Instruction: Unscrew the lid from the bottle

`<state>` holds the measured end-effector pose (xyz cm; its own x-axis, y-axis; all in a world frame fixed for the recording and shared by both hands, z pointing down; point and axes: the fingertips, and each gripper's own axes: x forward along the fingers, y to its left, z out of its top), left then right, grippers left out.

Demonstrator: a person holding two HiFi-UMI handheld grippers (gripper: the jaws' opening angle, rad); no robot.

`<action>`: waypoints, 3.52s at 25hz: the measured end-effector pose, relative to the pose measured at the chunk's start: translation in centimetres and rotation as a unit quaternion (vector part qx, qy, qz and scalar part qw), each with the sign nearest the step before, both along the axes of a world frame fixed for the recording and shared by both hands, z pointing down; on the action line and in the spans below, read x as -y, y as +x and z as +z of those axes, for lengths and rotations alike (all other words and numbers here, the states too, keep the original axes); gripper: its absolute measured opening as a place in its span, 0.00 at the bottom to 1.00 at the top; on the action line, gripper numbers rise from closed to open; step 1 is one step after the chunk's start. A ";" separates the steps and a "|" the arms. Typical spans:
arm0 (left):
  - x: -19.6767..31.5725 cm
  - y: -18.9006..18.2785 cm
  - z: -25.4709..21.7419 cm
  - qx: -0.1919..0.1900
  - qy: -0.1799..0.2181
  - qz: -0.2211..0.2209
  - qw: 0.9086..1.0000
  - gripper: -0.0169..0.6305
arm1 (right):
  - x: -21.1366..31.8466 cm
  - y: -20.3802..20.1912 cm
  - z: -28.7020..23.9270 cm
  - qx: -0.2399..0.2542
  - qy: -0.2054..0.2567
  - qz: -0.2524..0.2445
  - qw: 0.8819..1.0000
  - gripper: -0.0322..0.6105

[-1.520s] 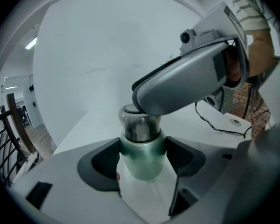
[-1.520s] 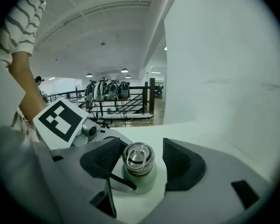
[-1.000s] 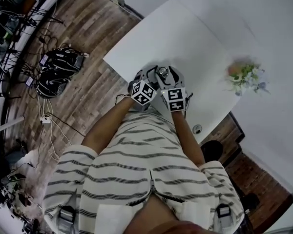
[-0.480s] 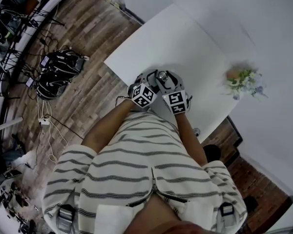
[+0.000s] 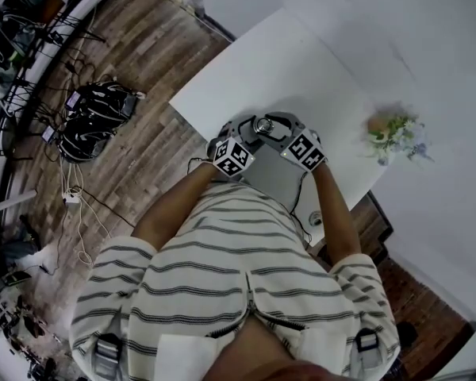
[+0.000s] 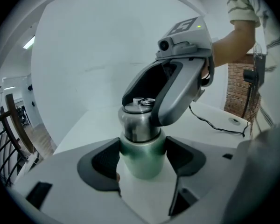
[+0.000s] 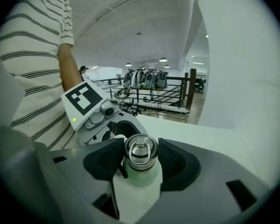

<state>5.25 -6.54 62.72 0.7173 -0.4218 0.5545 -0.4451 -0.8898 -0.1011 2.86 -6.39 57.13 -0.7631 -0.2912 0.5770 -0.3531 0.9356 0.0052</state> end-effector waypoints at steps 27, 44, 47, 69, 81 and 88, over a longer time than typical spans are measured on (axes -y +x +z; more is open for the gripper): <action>0.1 -0.1 0.2 0.005 -0.002 0.019 1.000 0.50 | -1.0 -0.2 1.1 -0.127 -0.050 -0.330 0.934 0.43; 0.0 0.0 0.2 0.005 -0.001 0.014 1.000 0.50 | 0.6 1.0 -1.9 -0.009 0.008 0.096 0.995 0.59; 0.0 -0.1 0.2 0.005 0.000 0.014 1.000 0.50 | 0.4 0.8 -1.7 0.014 0.017 0.185 0.982 0.58; 0.1 0.0 0.3 0.006 -0.001 0.015 1.000 0.50 | 0.8 0.9 0.5 0.019 0.030 0.305 0.952 0.45; 0.1 -0.1 0.2 0.005 -0.001 0.016 1.000 0.50 | 0.2 0.3 0.4 0.005 0.028 0.083 0.996 0.45; 0.1 -0.1 0.2 0.004 -0.001 0.016 1.000 0.50 | 0.0 0.2 0.5 -0.018 0.009 -0.059 0.998 0.45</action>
<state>5.20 -6.62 62.90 0.7256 -0.3979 0.5614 -0.4155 -0.9037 -0.1035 3.04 -6.37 57.65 -0.7716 -0.2108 0.6001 -0.2390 0.9704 0.0335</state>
